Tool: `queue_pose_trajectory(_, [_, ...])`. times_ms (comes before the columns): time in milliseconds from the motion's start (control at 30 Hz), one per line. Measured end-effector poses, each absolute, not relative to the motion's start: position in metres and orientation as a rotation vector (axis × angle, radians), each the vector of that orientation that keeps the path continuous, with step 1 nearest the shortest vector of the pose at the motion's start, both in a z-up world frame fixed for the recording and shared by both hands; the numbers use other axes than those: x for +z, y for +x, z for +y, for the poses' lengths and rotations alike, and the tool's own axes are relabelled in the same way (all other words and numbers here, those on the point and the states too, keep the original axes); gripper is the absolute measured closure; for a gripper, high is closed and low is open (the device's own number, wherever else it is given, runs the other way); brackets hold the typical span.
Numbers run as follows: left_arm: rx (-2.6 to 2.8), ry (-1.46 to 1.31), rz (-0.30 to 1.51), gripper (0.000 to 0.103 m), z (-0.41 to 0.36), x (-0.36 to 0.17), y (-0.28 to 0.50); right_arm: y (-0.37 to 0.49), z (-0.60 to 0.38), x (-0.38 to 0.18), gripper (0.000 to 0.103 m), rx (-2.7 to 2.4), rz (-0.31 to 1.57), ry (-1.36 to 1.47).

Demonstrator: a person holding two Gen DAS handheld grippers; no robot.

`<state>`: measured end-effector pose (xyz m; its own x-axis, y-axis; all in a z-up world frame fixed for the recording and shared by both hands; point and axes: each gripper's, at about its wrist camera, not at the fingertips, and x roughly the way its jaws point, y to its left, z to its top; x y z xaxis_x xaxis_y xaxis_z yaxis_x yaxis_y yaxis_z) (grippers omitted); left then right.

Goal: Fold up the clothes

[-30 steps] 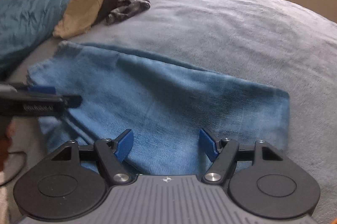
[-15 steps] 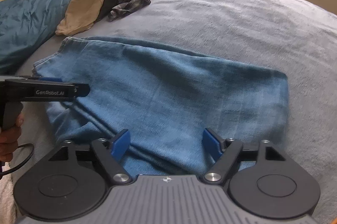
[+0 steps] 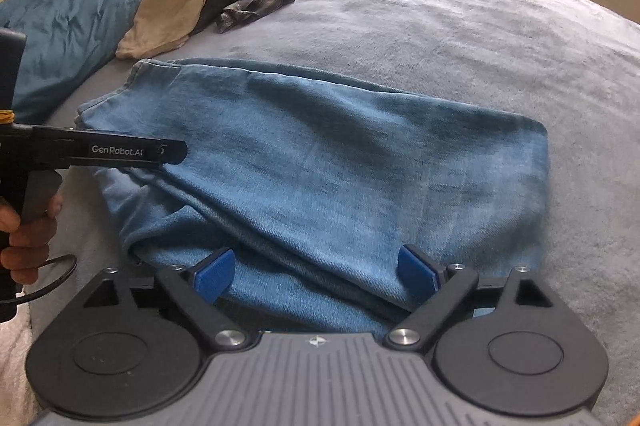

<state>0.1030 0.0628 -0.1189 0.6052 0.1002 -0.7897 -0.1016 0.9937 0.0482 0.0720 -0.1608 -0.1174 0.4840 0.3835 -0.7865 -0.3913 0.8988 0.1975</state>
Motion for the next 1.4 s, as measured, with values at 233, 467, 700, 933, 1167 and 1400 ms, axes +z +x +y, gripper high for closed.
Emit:
queue_pose_trajectory(233, [0.116,-0.001,0.908,0.029,0.063,-0.119,0.102,0.065,-0.162,-0.117,0.006,0.479,0.967,0.005])
queue_pose_trajectory(467, [0.114,0.001,0.902,0.028,0.064,-0.12,0.101,0.064,-0.169,-0.116,0.006,0.482,0.981,0.062])
queue_pose_trajectory(700, [0.122,-0.016,0.884,0.028,0.064,-0.118,0.099,0.065,-0.176,-0.115,0.006,0.482,0.987,0.112])
queue_pose_trajectory(933, [0.205,-0.064,0.701,0.028,0.078,-0.101,0.075,0.069,-0.184,-0.116,0.006,0.481,0.993,0.186])
queue_pose_trajectory(1167, [0.458,-0.01,0.566,0.028,0.105,-0.089,0.065,0.075,-0.188,-0.113,0.007,0.456,0.986,0.239])
queue_pose_trajectory(1400, [0.521,-0.109,0.635,0.032,0.139,-0.102,0.061,0.083,-0.183,-0.116,0.007,0.433,0.981,0.237])
